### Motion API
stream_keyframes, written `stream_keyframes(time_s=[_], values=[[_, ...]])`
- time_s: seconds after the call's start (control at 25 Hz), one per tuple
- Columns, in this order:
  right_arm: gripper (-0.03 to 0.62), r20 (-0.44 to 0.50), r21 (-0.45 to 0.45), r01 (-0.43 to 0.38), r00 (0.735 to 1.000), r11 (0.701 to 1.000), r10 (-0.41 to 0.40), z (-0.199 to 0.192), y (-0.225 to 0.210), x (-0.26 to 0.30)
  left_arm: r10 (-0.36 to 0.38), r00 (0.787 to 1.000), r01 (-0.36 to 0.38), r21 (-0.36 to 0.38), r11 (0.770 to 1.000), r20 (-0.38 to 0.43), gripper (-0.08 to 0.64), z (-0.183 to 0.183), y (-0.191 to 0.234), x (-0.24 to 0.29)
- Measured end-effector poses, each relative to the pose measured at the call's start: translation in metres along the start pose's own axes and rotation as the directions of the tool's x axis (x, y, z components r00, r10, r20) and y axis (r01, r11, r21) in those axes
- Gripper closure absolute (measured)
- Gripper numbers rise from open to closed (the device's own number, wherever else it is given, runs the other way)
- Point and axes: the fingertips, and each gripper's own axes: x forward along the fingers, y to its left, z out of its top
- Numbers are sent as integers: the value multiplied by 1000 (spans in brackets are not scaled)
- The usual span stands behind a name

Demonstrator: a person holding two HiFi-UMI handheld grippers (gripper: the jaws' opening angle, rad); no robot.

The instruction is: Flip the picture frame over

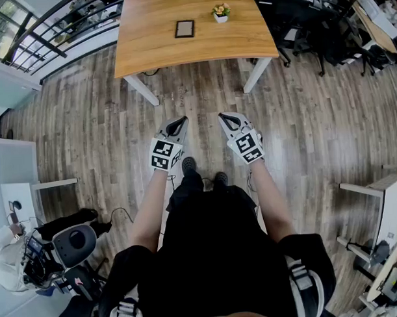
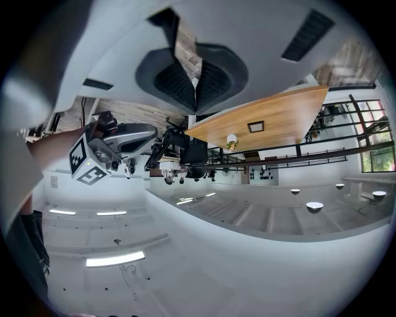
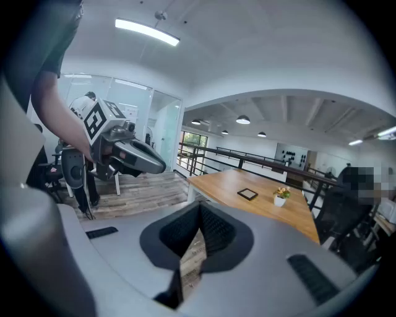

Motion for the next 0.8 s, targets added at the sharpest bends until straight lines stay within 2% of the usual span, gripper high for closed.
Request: stream_keyframes(time_s=[0.4,0.8], values=[[588,-9,41,21,1000,999,-21,15,-6,47,-29,1000,29,-6,1000,-1,538,-2,54,11],[588,-47,89,97,995,991,-93,15,-19,77,-92,996,92,-6,996,-6,538,-3,93,28]])
